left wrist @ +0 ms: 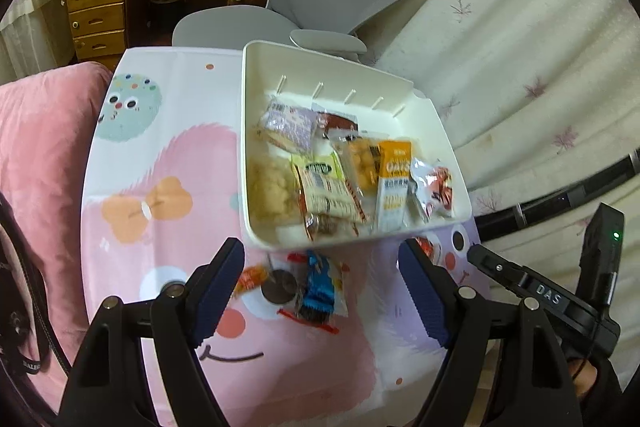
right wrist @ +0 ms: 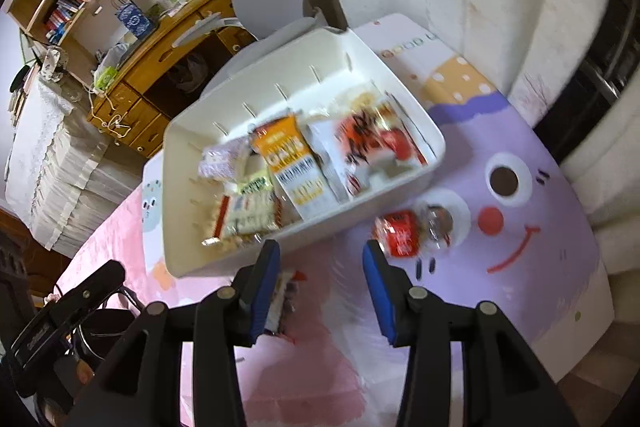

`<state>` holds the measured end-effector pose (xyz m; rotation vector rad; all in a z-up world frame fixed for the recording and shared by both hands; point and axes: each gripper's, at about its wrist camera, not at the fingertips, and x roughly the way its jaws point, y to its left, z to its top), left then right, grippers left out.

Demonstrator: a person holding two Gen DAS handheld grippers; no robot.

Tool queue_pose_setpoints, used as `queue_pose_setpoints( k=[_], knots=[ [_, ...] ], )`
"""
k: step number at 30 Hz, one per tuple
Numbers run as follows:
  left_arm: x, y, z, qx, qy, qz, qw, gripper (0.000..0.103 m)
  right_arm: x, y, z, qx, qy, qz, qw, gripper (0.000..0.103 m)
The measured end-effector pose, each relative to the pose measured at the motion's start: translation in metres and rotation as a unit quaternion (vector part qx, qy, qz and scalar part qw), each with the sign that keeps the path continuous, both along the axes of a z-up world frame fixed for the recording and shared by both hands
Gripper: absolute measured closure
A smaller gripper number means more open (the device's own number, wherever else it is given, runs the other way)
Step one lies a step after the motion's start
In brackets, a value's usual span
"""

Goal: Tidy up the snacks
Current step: 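Withdraw both tools from the tray toward the remaining snacks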

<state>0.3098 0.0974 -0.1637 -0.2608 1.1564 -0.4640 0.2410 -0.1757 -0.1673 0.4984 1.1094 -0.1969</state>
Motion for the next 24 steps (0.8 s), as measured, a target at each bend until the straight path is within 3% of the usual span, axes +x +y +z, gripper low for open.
queue_pose_setpoints(
  k=[10,15,24],
  knots=[
    [-0.038,-0.01,-0.037,0.02,0.037,-0.026,0.9988,0.025,-0.035,-0.003,-0.028,-0.014,0.017,-0.024,0.999,0.056],
    [-0.048,-0.02,-0.051,0.043,0.043,-0.037,0.9975,0.025,-0.049,-0.009,-0.045,-0.024,0.024,-0.038,0.999,0.034],
    [-0.057,-0.047,-0.068,0.059,0.035,-0.066,0.9955,0.025,-0.057,-0.005,-0.061,-0.089,0.027,-0.002,0.996,0.025]
  ],
)
